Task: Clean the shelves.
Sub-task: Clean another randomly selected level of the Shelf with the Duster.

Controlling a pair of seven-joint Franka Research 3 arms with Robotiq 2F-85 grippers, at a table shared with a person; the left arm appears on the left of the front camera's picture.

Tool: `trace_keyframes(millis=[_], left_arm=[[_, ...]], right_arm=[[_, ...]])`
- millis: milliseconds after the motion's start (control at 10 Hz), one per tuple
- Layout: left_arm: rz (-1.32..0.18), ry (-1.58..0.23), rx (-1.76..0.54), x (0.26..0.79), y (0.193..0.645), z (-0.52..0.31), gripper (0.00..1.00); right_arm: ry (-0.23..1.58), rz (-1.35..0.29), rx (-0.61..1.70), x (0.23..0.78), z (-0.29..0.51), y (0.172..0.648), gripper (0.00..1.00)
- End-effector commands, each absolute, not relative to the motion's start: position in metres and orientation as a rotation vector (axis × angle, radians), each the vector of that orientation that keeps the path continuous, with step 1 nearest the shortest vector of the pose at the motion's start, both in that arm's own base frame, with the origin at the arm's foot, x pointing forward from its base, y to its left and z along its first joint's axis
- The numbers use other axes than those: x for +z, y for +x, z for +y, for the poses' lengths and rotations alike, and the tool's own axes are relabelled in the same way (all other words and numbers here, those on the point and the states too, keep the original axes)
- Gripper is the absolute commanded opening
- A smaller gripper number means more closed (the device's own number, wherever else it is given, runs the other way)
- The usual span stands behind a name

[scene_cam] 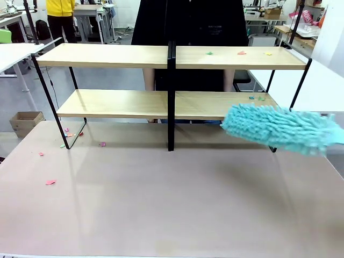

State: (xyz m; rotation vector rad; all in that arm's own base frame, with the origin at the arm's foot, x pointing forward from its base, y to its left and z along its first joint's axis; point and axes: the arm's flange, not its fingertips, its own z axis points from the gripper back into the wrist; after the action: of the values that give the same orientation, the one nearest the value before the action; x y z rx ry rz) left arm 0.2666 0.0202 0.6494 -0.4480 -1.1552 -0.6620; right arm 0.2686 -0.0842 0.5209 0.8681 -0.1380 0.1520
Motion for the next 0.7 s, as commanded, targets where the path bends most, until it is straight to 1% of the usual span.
trace_keyframes(millis=[0, 300, 500, 600], left_arm=[[-1.152, -0.449, -0.663, 0.649, 0.267, 0.02, 1.0], [-1.152, -0.449, -0.663, 0.649, 0.267, 0.02, 1.0], [-1.152, -0.449, -0.663, 0.649, 0.267, 0.02, 1.0], [-1.152, -0.449, -0.663, 0.649, 0.267, 0.02, 1.0]], right_arm=[[0.812, -0.282, 0.038, 0.514, -0.044, 0.295, 0.12], [0.724, -0.392, -0.08, 0.509, -0.008, 0.34, 0.12], [0.624, -0.402, -0.136, 0.501, 0.013, 0.358, 0.12], [0.574, -0.432, -0.152, 0.497, 0.021, 0.363, 0.12]])
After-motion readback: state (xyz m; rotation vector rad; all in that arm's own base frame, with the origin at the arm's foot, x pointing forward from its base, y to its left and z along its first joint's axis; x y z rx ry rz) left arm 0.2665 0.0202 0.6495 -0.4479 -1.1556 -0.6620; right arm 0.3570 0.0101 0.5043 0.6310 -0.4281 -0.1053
